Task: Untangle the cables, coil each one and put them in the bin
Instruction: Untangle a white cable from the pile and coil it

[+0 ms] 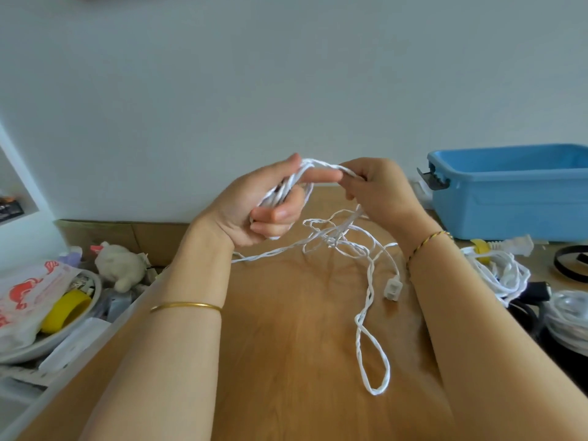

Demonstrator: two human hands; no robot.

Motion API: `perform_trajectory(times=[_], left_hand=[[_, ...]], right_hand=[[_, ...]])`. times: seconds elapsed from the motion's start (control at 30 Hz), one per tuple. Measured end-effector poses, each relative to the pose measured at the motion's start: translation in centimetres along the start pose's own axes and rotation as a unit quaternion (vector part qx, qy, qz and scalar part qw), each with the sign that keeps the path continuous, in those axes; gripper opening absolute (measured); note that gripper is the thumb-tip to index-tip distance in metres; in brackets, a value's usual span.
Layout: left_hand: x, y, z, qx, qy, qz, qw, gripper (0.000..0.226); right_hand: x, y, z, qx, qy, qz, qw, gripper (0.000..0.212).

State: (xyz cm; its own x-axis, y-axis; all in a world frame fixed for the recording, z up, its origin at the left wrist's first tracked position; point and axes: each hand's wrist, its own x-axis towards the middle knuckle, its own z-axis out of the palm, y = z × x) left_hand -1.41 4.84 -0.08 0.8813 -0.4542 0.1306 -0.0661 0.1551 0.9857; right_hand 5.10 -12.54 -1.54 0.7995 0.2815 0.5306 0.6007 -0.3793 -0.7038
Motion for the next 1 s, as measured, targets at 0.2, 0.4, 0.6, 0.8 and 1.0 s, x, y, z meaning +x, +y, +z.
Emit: perform_trajectory(times=[0.2,0.4,0.6,0.8,1.0], left_hand=[[0.3,0.1,-2.2,-0.398,-0.091,0.1,0.907,0.047],[1.8,-0.1,-0.1,-0.373,0.195,0.232,0.877,0.029],[2.0,-0.1,-1.1,-0.183,0.367,0.293,0.864,0.019],[1.4,-1.0,-1.7,0.232,0.471,0.358,0.772,0.019],[2.2,-2.4,-2.1,0.553,0.37,0.215,0.715,0.015]], right_hand=[[-0.6,-1.0,2.1,-0.018,-0.113,0.029,0.993,0.023],[-1.0,-2.0,2.9,0.02,-0.212,0.078,0.974,0.014],[-1.5,-2.0,1.7,0.03,-0.284,0.1,0.953,0.008],[-1.4,-1.7,0.7,-0.002,-0.306,0.09,0.948,0.026],[-1.4,-2.5,-0.1,0.109,-0.235,0.069,0.963,0.029]])
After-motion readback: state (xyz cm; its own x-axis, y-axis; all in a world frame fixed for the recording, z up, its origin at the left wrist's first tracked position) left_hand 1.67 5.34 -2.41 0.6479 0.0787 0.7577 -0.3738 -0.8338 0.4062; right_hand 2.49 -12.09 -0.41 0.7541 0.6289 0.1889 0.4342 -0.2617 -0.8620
